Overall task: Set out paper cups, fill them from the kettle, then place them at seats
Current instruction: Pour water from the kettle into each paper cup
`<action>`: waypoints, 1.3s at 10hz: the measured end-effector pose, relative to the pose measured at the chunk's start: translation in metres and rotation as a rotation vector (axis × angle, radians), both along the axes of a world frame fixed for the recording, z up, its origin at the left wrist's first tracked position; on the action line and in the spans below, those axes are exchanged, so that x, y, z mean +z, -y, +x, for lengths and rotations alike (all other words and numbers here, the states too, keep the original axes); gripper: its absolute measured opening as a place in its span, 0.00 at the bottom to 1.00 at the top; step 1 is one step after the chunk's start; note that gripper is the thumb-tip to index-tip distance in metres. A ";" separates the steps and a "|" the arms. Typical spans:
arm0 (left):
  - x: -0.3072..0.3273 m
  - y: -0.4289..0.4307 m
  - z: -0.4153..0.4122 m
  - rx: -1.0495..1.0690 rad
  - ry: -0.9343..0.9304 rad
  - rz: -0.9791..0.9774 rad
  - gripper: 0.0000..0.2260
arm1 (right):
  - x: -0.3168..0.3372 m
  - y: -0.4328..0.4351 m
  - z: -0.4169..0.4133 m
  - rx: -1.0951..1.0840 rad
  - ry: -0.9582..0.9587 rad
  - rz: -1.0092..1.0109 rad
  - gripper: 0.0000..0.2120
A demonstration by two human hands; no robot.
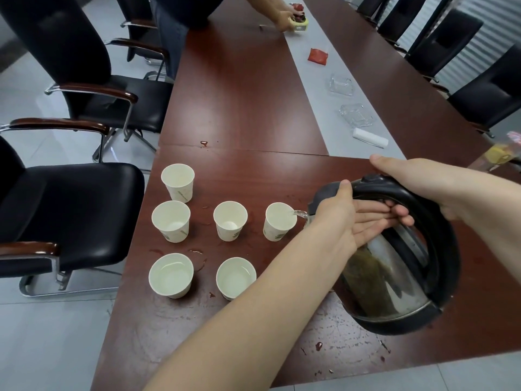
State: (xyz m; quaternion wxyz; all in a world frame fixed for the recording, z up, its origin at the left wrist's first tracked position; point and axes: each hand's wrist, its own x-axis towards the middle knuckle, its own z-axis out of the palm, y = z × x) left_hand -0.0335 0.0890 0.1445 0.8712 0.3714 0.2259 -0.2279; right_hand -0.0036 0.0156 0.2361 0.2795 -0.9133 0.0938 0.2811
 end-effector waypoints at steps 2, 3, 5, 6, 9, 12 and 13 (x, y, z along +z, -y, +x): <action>0.000 0.000 0.000 -0.002 -0.003 -0.001 0.32 | 0.001 -0.002 -0.002 0.001 0.014 0.013 0.30; 0.000 0.000 0.000 -0.004 -0.002 0.001 0.32 | 0.001 -0.001 -0.002 0.001 0.013 0.011 0.31; 0.000 0.001 0.000 0.004 0.003 0.007 0.32 | -0.001 0.001 -0.001 -0.025 0.010 0.015 0.32; 0.000 0.002 0.000 0.004 -0.001 0.009 0.32 | -0.001 0.001 -0.001 -0.025 0.013 0.019 0.32; 0.001 0.002 0.000 -0.001 -0.013 0.008 0.32 | -0.001 0.001 0.000 -0.019 0.015 0.015 0.32; 0.004 0.002 -0.001 0.011 -0.008 0.010 0.32 | -0.003 0.004 -0.002 -0.035 0.025 0.041 0.32; 0.006 0.002 -0.002 0.004 0.003 0.016 0.33 | 0.000 0.005 -0.004 -0.032 0.020 0.050 0.33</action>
